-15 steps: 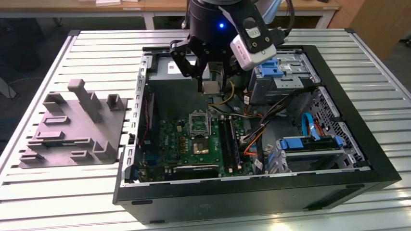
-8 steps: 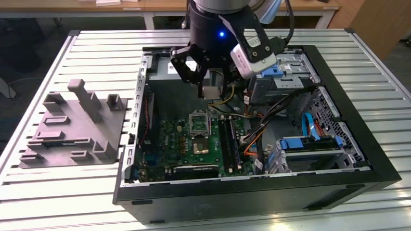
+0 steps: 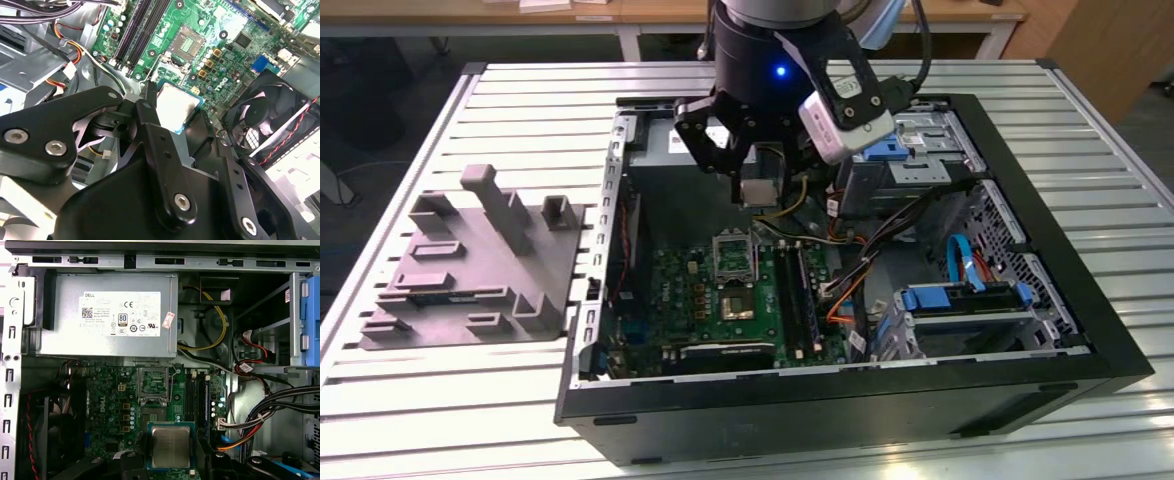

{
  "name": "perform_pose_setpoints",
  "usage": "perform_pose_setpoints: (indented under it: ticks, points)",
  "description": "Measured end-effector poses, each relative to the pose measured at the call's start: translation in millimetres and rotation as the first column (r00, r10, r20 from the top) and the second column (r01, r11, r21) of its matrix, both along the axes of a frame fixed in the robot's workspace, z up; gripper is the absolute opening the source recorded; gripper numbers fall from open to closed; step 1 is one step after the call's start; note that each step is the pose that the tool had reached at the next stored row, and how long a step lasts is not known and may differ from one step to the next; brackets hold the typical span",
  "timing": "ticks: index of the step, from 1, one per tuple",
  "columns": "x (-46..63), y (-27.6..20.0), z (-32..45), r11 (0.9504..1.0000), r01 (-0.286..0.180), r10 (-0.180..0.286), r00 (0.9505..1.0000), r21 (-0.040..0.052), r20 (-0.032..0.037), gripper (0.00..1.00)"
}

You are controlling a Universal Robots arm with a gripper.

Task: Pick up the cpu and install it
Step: 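Place the cpu into insertion slot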

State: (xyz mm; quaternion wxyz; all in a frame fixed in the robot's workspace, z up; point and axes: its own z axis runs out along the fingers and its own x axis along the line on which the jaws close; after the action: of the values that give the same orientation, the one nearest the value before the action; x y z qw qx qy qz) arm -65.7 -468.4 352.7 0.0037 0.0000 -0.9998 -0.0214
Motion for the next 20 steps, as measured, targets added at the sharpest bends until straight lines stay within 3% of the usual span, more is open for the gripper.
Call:
perform_pose_setpoints:
  ticks: [4, 18, 20]
  points:
    - [-0.1, -0.1, -1.8, 1.0, 0.0, 0.0, 1.0, 0.0001, 0.0001, 0.47]
    - [-9.1, -0.6, -27.2, 1.0, -0.004, 0.004, 1.0, 0.0, -0.0003, 0.47]
    - [-9.3, -4.6, -30.7, 1.0, -0.004, 0.004, 1.0, -0.0004, -0.0005, 0.47]
